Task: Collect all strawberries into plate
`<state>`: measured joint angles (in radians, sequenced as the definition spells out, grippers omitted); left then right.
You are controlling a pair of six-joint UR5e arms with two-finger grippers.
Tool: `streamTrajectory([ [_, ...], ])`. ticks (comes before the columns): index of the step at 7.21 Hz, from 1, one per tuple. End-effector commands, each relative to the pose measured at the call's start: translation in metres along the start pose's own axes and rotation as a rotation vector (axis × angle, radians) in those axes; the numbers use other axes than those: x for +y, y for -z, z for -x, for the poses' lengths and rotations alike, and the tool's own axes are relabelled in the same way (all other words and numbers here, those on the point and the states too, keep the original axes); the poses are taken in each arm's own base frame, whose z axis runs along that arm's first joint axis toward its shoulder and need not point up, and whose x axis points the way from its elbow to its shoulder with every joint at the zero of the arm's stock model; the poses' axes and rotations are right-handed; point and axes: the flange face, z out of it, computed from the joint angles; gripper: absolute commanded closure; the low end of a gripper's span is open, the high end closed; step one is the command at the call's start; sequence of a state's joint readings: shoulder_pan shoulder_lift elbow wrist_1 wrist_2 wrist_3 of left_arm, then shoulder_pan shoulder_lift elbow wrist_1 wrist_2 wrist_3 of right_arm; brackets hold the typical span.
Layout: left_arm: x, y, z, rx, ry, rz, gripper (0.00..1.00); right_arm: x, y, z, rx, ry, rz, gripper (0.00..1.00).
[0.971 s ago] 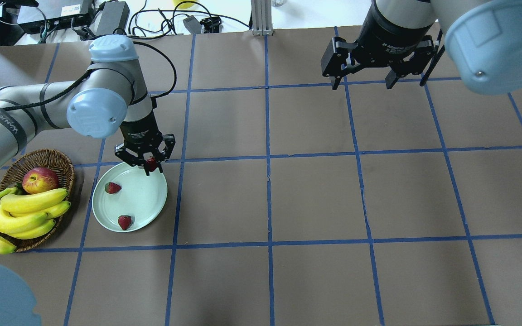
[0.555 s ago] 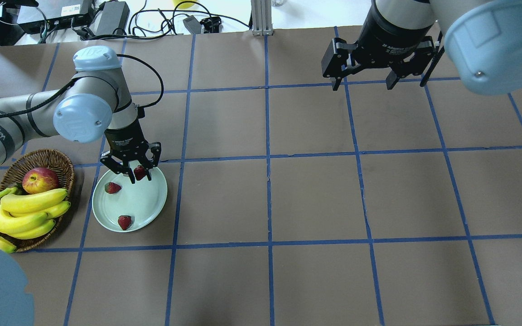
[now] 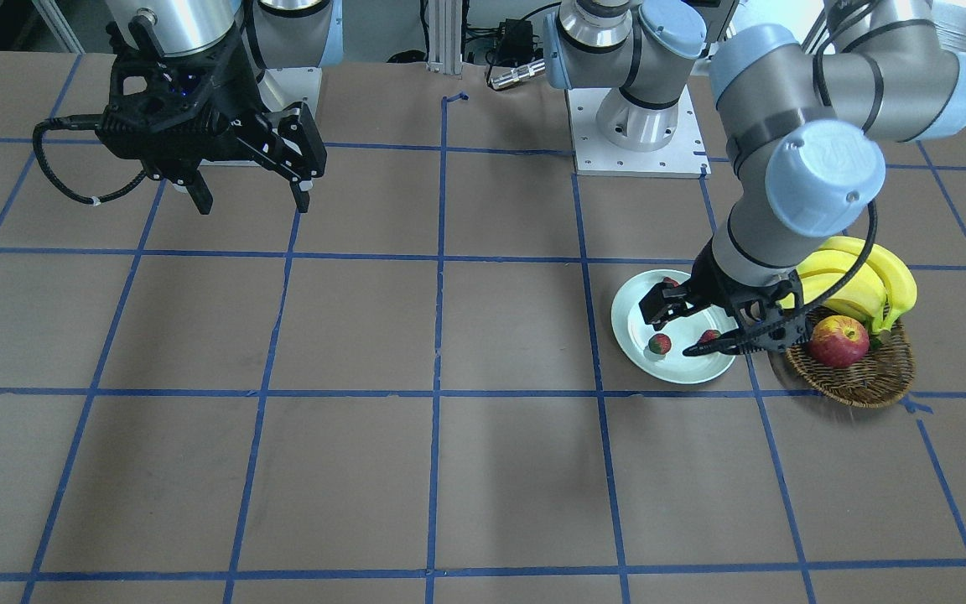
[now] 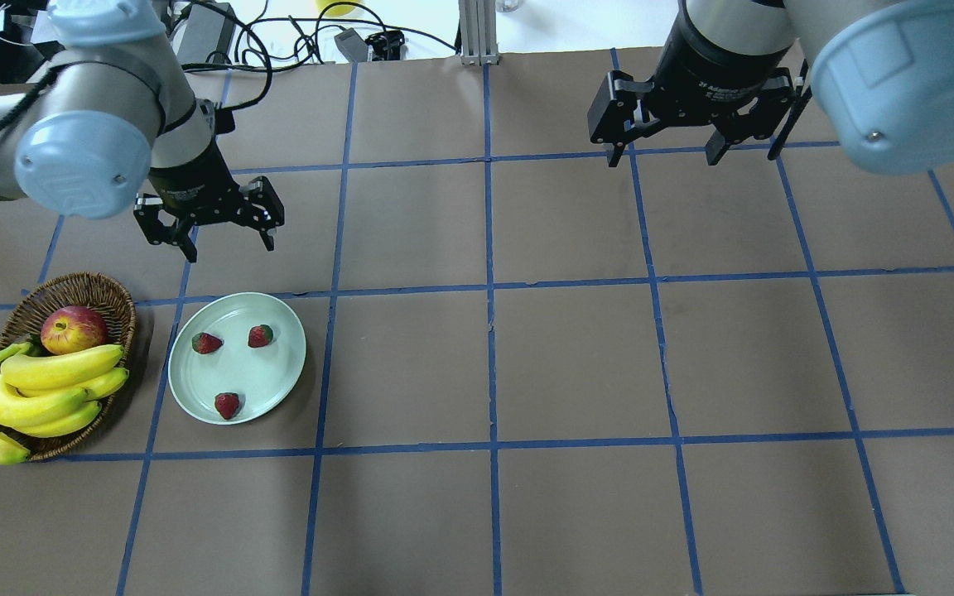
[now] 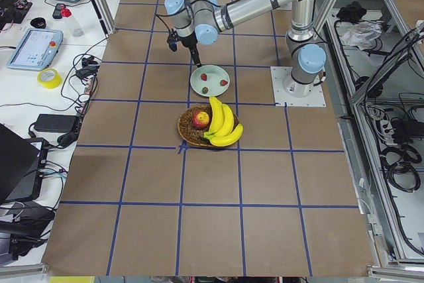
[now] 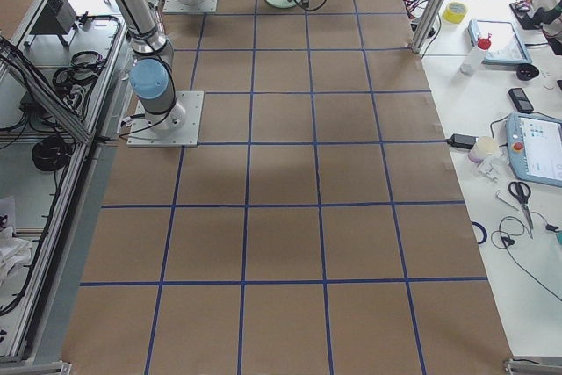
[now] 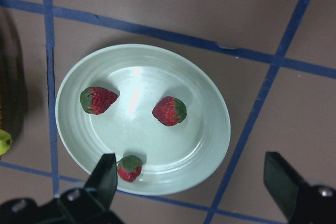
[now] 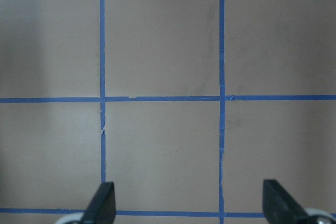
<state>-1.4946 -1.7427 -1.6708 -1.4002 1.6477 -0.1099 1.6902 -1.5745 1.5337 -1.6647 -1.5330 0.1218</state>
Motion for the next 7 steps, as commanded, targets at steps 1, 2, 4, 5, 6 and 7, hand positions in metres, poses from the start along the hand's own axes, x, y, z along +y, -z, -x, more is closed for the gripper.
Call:
streamTrajectory([
  [1, 0.04, 0.072, -0.02, 0.041, -0.061, -0.135, 0.0, -0.001, -0.001, 0.0, 0.0, 0.001, 0.001, 0.0],
  [2, 0.055, 0.087, -0.018, 0.033, -0.118, -0.161, 0.0, -0.002, -0.003, 0.0, 0.0, -0.002, 0.003, 0.0],
  [4, 0.076, 0.104, -0.019, 0.061, -0.132, -0.148, 0.0, -0.004, -0.005, -0.001, 0.002, -0.004, 0.007, 0.0],
  [5, 0.084, 0.108, -0.017, 0.058, -0.133, -0.133, 0.0, -0.004, -0.006, -0.001, 0.004, -0.004, 0.008, 0.0],
  [6, 0.09, 0.108, -0.016, 0.058, -0.135, -0.105, 0.0, -0.003, -0.005, -0.001, 0.004, -0.002, 0.007, 0.0],
  [7, 0.091, 0.108, -0.016, 0.058, -0.135, -0.105, 0.0, -0.003, -0.005, -0.001, 0.004, -0.002, 0.007, 0.0],
])
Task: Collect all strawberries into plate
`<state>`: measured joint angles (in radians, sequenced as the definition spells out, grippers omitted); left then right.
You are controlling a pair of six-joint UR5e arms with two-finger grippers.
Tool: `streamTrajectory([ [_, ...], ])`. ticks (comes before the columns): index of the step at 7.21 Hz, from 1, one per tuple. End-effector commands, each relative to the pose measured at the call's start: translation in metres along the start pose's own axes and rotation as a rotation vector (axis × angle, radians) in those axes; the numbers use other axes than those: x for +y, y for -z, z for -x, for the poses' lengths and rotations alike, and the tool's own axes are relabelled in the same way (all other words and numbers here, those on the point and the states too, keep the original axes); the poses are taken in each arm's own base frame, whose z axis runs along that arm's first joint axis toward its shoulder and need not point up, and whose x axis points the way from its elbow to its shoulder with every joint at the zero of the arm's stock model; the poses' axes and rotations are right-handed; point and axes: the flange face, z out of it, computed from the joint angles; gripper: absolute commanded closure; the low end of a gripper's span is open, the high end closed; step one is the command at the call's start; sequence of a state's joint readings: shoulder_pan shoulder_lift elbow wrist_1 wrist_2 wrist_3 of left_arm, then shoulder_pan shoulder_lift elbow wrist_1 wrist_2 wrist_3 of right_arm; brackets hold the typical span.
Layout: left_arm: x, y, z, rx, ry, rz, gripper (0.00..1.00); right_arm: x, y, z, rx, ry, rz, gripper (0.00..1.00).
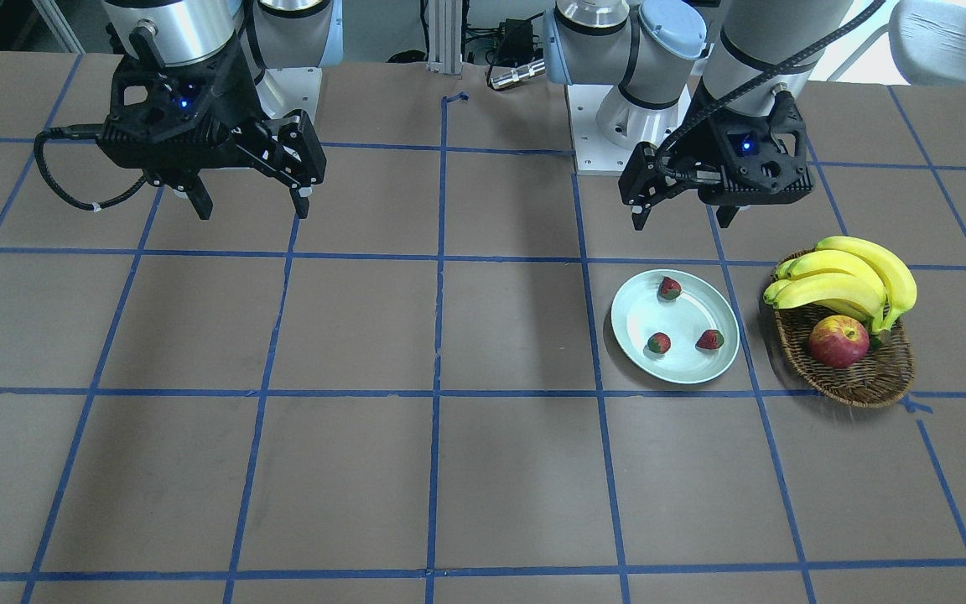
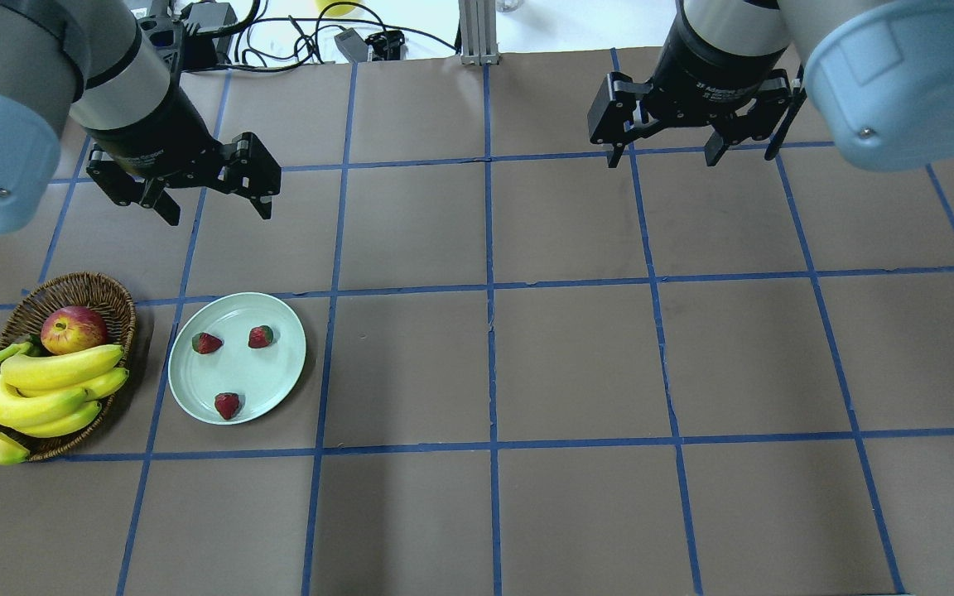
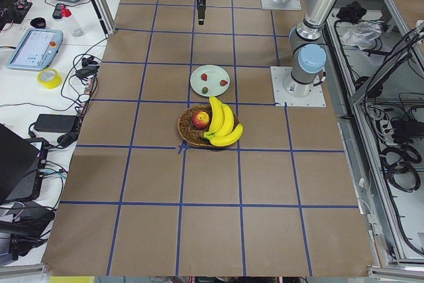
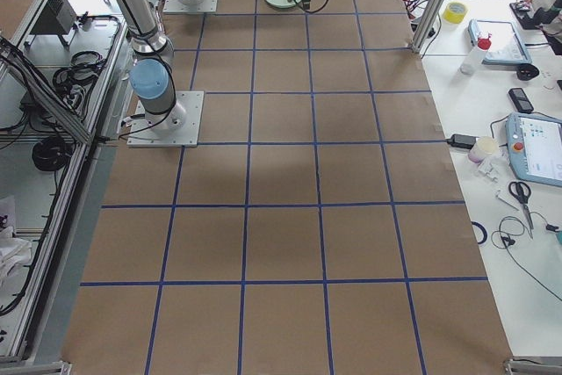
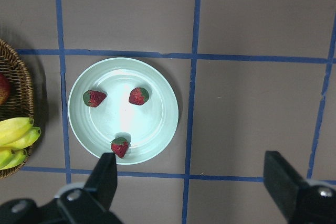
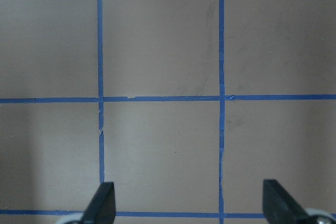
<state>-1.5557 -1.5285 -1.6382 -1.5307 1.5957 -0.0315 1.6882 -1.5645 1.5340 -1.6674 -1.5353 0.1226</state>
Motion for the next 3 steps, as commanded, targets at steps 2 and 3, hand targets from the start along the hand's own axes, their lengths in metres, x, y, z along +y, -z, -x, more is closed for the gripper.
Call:
streamTrajectory([
  [2, 0.0138, 0.0049, 0.0004, 0.003, -0.001, 0.007, 0.0, 0.0003, -0.0001, 0.0003, 0.0, 0.002, 0.001, 0.0],
  [3, 0.0141, 0.0046, 0.0003, 0.003, -0.001, 0.01, 0.0, 0.0002, 0.0001, 0.0005, -0.001, 0.001, 0.0, 0.0],
])
